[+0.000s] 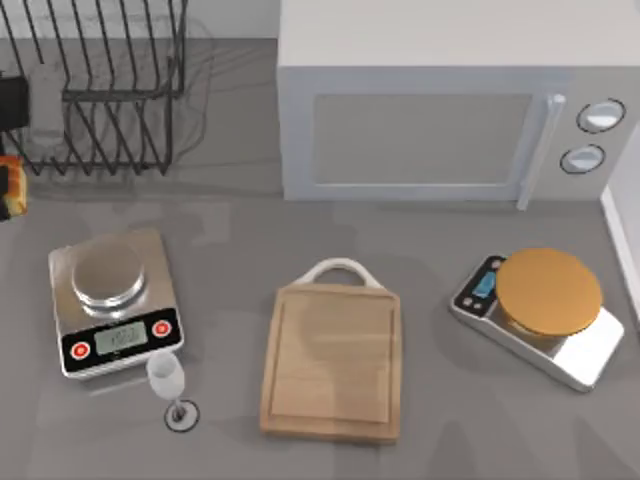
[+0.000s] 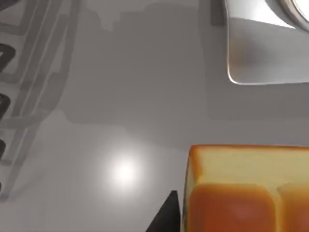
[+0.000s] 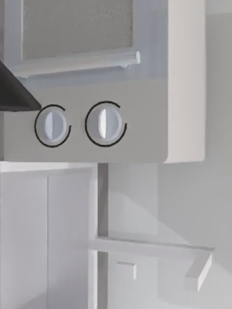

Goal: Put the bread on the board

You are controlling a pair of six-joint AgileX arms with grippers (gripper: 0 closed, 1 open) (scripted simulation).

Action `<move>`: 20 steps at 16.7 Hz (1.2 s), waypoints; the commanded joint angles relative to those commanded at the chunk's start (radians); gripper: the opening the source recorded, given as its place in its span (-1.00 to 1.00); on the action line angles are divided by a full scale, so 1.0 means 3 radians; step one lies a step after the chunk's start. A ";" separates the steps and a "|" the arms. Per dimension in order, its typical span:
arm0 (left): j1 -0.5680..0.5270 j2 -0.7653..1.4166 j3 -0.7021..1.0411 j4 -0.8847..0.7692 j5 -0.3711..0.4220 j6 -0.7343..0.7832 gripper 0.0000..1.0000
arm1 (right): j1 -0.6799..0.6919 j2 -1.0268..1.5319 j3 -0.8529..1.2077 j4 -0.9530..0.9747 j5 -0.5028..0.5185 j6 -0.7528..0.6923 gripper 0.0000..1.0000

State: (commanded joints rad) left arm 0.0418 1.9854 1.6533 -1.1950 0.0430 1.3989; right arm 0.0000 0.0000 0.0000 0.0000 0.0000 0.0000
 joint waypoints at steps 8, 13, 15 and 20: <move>-0.0968 0.0155 -0.0167 -0.0158 0.0177 0.2842 -1.00 | 0.0000 0.0000 0.0000 0.0000 0.0000 0.0000 1.00; -0.1616 0.0317 -0.0239 -0.0247 0.0244 0.4809 -1.00 | 0.0000 0.0000 0.0000 0.0000 0.0000 0.0000 1.00; -0.1852 0.0365 -0.0232 -0.0246 0.0233 0.5561 -1.00 | 0.0000 0.0000 0.0000 0.0000 0.0000 0.0000 1.00; -0.2341 0.0421 -0.0113 -0.0135 0.0094 0.7194 -1.00 | 0.0000 0.0000 0.0000 0.0000 0.0000 0.0000 1.00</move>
State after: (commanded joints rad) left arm -0.6605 2.1118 1.6195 -1.2354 0.0713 3.5572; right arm 0.0000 0.0000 0.0000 0.0000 0.0000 0.0000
